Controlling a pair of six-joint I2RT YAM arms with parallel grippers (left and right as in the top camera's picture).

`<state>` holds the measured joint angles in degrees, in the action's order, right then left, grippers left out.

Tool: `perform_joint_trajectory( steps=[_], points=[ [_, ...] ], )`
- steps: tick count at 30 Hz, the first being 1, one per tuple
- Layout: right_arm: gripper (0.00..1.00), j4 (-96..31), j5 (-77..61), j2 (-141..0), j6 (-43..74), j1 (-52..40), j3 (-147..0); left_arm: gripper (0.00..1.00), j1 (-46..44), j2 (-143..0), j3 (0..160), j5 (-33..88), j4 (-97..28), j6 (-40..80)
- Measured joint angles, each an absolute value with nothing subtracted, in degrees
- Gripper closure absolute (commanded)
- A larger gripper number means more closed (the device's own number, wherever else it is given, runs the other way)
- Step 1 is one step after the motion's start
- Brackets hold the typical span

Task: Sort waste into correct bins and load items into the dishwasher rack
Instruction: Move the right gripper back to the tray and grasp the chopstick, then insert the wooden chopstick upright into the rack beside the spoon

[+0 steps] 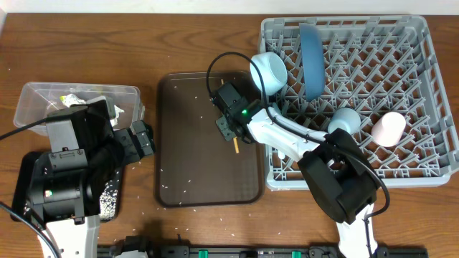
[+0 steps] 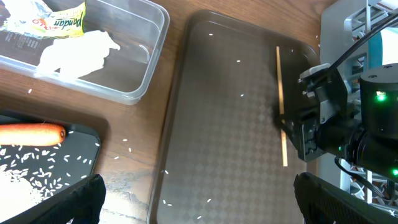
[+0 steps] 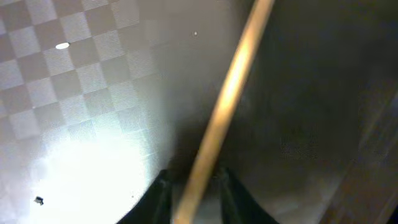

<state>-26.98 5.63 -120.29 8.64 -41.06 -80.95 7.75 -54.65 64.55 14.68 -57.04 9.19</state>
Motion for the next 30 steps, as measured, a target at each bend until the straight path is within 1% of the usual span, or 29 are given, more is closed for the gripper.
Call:
perform_joint_trajectory(
  steps=[4,5,7,8,16,23,30],
  points=[
    [0.88,-27.88,4.56,-120.29,9.82,-41.06,-80.95,0.02,7.75,-54.65,64.55,14.68,-57.04,9.19],
    [0.9,-28.16,4.45,-120.29,10.61,-41.06,-80.95,0.02,7.75,-54.65,64.55,14.68,-57.04,9.19],
    [0.98,-28.49,4.45,-120.29,12.4,-41.06,-80.95,0.02,7.75,-54.65,64.55,14.68,-57.04,9.19],
    [0.99,-28.69,4.47,-120.29,13.91,-41.06,-80.95,0.02,7.75,-54.65,64.55,14.68,-57.04,9.19],
    [0.99,-28.99,4.51,-120.29,16.1,-40.99,-80.99,0.02,7.75,-54.65,64.55,14.68,-57.04,9.19],
    [0.99,-35.64,4.51,-119.26,15.46,-40.99,-82.96,0.02,7.75,-54.65,64.55,14.68,-57.04,9.19],
    [0.99,-42.11,3.11,-107.31,16.49,-40.99,-84.77,0.02,7.75,-54.65,64.55,14.68,-57.04,9.19]
  ],
)
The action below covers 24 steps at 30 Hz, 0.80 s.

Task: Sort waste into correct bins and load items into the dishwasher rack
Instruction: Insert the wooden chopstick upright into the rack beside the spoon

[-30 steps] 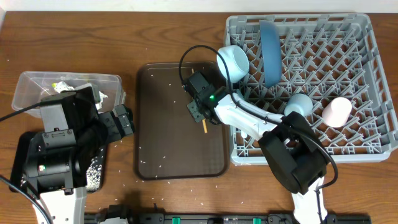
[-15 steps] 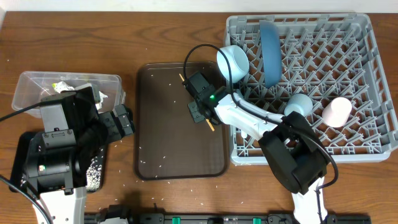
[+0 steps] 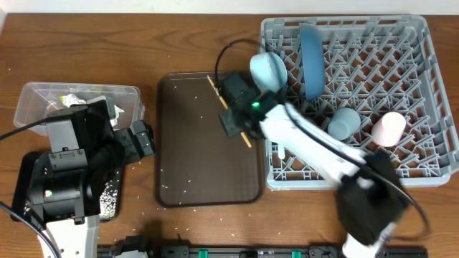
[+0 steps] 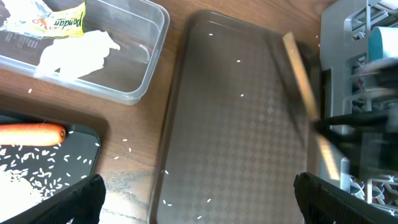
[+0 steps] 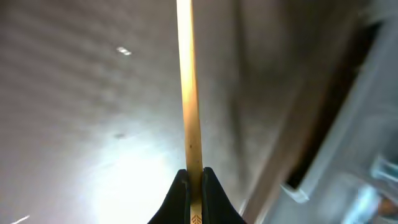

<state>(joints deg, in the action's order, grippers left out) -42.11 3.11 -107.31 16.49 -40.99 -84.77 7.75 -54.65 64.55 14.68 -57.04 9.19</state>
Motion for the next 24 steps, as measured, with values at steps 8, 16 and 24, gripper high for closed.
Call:
perform_joint_trajectory(
  steps=[8,16,24],
  points=[
    [0.99,-55.27,2.74,-93.06,24.45,-39.0,-86.0,0.02,7.75,-54.65,64.55,14.68,-57.04,9.19],
    [0.99,-69.3,2.55,-90.59,29.3,-33.19,-85.86,0.02,7.75,-54.65,64.55,14.68,-57.04,9.19],
    [0.99,-72.64,0.69,-90.72,30.2,-32.97,-83.68,0.02,7.75,-54.65,64.55,14.68,-57.04,9.19]
  ],
)
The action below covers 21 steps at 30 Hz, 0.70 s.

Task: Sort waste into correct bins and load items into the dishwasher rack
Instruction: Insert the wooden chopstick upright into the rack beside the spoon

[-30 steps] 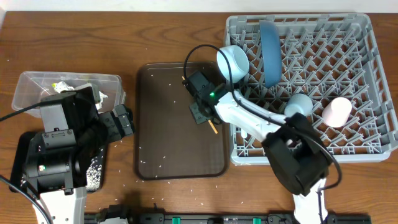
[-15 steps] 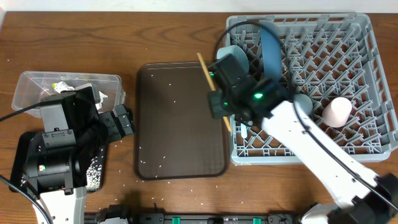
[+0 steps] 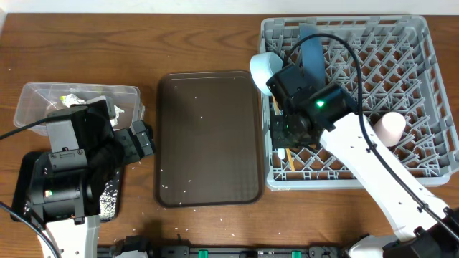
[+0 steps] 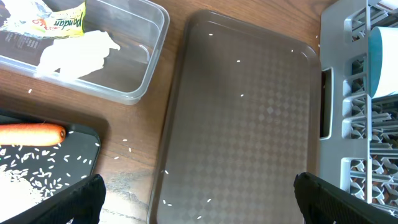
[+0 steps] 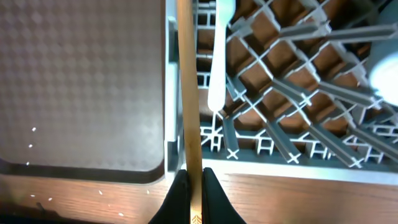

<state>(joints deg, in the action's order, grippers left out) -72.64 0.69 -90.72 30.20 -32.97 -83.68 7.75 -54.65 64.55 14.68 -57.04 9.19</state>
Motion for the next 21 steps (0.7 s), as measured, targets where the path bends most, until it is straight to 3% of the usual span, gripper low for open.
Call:
perform_joint_trajectory(
  steps=[9,19,21],
  points=[
    [0.99,-67.64,-2.63,-91.07,31.66,-32.97,-75.64,0.02,7.75,-54.65,64.58,14.68,-57.04,9.19],
    [0.99,-53.82,-1.65,-91.5,33.87,-31.44,-68.1,0.02,7.75,-54.65,64.58,14.68,-57.04,9.19],
    [0.93,-52.25,-0.38,-91.85,33.95,-31.44,-67.37,0.02,7.75,-54.65,64.55,14.68,-57.04,9.19]
  ],
)
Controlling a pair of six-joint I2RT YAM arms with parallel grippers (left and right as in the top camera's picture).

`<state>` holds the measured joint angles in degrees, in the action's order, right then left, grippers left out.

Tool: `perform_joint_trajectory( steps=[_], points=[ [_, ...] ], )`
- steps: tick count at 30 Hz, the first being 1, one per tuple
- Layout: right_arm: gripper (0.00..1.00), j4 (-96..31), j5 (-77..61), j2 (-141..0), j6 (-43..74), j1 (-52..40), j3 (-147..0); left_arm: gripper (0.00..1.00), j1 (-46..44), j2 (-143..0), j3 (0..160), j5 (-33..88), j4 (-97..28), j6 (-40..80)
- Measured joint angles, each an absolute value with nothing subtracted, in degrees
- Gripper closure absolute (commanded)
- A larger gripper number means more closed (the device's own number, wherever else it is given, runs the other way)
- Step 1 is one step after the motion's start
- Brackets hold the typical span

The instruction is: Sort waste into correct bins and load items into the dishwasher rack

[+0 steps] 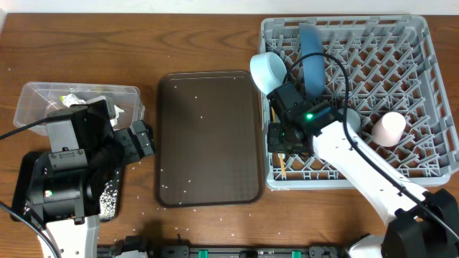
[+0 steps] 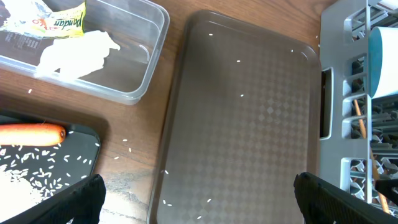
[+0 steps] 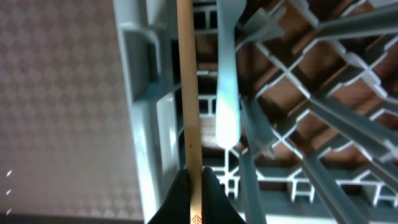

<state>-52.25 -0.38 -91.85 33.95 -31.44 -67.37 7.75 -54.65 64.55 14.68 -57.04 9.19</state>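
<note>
My right gripper (image 3: 194, 194) is shut on a wooden chopstick (image 3: 188, 87), held low over the left edge of the grey dishwasher rack (image 1: 430, 172); the chopstick (image 1: 280, 163) runs along the rack's leftmost column beside a white plastic utensil (image 3: 226, 81). The chopstick (image 2: 362, 130) also shows at the right in the left wrist view. The brown tray (image 1: 208, 136) holds only rice grains. My left gripper (image 2: 199, 205) hangs open above the tray's near left corner, nothing between its fingers.
A clear bin (image 1: 79, 100) with wrappers and a black bin (image 2: 37, 168) with rice and a carrot sit at left. In the rack stand a light blue cup (image 1: 267, 70), a blue plate (image 1: 311, 50), a second cup (image 1: 351, 118) and a pink cup (image 1: 389, 127).
My right gripper has come lower and a little left over the rack's left column, the chopstick still in it. The left arm has not moved.
At first my right gripper was on the chopstick lying at the tray's right side. Then it held the chopstick lifted over the tray's upper right. Later it was over the rack's left edge, and now lower in that column.
</note>
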Motion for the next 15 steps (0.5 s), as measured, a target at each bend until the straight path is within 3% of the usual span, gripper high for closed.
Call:
perform_joint_trajectory(
  steps=[2,15],
  points=[
    [0.67,-50.22,1.04,-92.55,33.71,-31.16,-67.02,0.02,7.75,-54.65,64.58,14.68,-57.04,9.19],
    [0.63,-48.51,0.89,-91.92,20.21,-30.22,-72.53,0.02,7.75,-54.65,64.55,14.7,-57.04,9.19]
  ],
)
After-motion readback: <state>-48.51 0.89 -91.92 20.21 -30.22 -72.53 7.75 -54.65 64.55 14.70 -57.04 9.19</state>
